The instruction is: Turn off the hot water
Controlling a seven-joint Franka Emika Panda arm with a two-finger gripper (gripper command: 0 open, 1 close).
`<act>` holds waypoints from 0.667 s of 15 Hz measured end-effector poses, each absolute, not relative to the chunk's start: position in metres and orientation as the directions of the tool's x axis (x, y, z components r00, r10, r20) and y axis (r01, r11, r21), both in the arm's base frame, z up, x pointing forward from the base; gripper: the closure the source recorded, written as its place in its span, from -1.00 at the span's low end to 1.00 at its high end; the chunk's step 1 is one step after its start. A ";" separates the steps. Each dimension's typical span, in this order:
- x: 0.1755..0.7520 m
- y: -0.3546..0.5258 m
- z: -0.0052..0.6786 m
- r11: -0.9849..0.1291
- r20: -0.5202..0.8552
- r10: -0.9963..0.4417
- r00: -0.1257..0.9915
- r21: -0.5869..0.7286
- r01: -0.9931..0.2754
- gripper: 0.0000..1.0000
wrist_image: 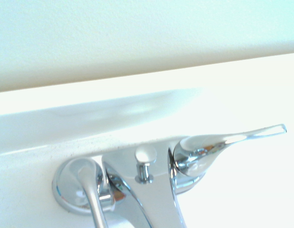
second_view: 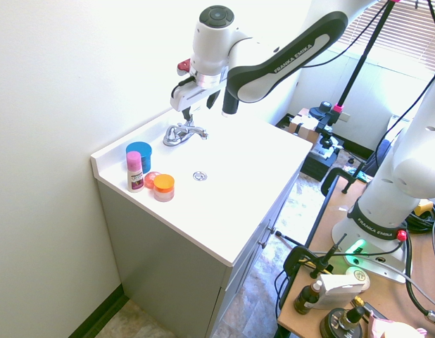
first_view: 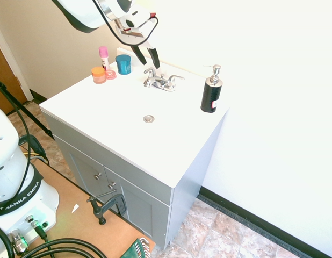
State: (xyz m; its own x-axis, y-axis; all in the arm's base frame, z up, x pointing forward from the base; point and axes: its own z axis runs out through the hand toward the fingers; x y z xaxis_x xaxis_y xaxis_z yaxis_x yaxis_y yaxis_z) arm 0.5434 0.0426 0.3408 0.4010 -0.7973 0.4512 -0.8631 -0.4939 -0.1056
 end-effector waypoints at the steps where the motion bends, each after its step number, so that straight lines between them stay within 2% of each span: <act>1: 0.549 0.042 0.336 -0.494 0.461 -0.791 0.402 -0.095 -0.864 -1.00; 10: 0.556 0.037 0.301 -0.469 0.439 -0.796 0.417 -0.012 -0.883 -1.00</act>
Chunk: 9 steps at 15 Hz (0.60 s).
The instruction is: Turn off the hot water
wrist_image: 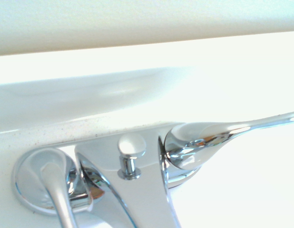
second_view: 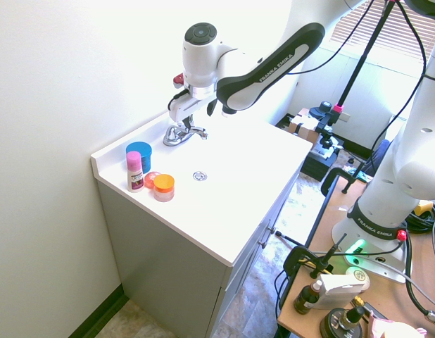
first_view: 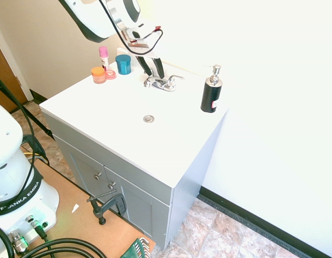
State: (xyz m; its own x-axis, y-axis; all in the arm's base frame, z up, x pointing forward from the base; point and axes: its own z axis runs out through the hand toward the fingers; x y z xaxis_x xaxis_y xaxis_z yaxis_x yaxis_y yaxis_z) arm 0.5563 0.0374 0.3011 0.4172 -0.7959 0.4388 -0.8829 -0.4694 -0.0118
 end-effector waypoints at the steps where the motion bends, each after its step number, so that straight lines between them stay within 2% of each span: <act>1: 0.556 0.039 0.301 -0.469 0.433 -0.799 0.418 -0.012 -0.883 -1.00; 9: 0.564 0.058 0.297 -0.472 0.393 -0.816 0.424 -0.030 -0.881 -1.00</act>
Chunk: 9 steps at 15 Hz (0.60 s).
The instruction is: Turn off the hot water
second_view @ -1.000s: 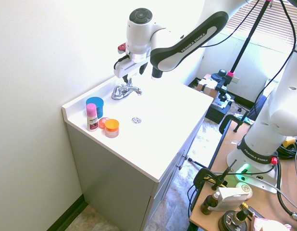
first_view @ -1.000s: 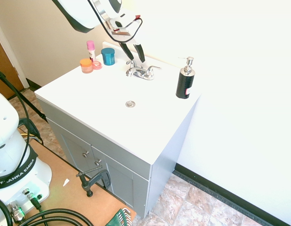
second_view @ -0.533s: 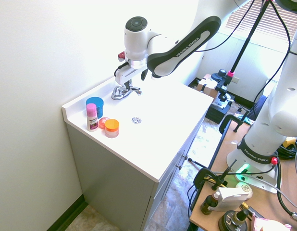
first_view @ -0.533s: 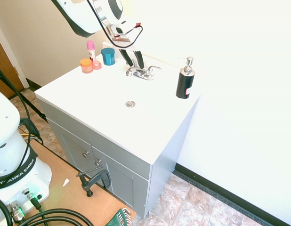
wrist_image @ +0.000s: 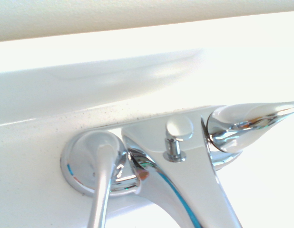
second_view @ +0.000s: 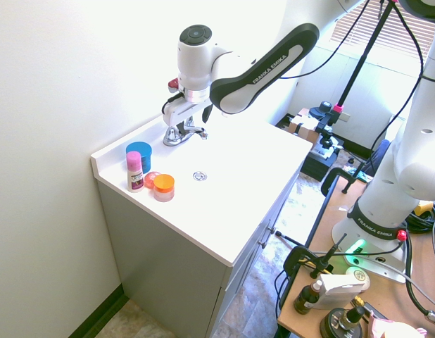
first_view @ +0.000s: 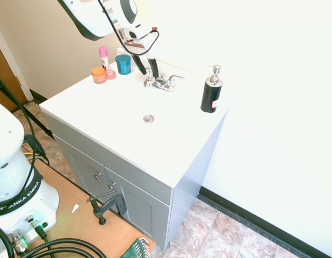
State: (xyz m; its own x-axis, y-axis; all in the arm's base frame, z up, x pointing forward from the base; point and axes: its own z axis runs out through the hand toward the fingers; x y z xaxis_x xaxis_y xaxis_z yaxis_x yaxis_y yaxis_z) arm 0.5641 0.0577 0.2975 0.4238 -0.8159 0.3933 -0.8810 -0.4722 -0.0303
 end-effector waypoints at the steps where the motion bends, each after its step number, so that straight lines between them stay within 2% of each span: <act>1: 0.568 0.061 0.298 -0.477 0.395 -0.814 0.427 -0.034 -0.878 -1.00; 9: 0.599 0.074 0.296 -0.486 0.389 -0.810 0.439 -0.025 -0.874 -1.00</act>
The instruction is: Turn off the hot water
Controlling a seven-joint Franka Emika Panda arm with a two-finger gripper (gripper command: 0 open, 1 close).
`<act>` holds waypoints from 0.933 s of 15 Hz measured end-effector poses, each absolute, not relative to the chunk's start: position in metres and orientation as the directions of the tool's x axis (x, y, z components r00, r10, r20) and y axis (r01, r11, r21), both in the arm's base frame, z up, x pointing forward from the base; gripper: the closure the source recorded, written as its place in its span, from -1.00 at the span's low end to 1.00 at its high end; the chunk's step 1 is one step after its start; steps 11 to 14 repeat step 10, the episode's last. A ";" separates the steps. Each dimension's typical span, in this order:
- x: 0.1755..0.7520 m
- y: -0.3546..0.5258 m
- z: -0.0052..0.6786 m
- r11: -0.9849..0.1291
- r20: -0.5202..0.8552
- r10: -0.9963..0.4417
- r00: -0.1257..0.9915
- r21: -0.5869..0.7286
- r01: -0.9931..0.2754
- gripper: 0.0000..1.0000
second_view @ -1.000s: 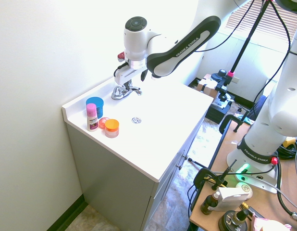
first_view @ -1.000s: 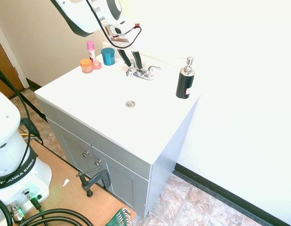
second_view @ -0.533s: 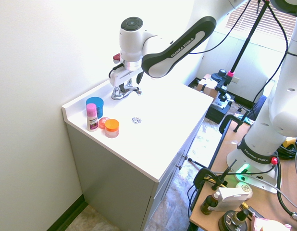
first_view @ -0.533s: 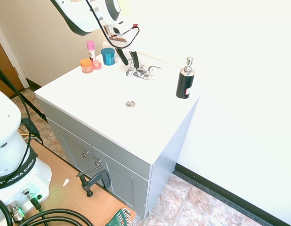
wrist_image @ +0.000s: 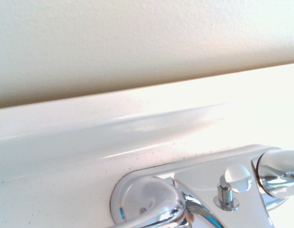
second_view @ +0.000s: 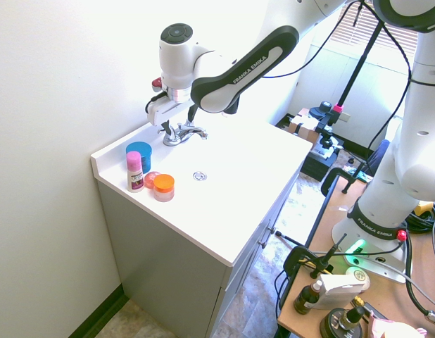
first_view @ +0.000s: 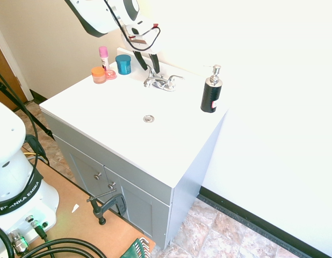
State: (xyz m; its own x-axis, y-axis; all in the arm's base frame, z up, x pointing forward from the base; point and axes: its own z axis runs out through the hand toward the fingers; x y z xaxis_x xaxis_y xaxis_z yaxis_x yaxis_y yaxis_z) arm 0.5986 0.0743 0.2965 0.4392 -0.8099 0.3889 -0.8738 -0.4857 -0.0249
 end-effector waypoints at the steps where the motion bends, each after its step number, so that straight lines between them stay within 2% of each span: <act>1: 0.599 0.073 0.298 -0.483 0.375 -0.816 0.441 -0.023 -0.875 -1.00; 5: 0.595 0.046 0.325 -0.506 0.321 -0.820 0.474 -0.020 -0.862 -1.00; 10: 0.547 0.015 0.358 -0.519 0.243 -0.829 0.505 0.007 -0.855 -1.00; 14: 0.547 0.015 0.358 -0.519 0.243 -0.829 0.505 0.007 -0.855 -1.00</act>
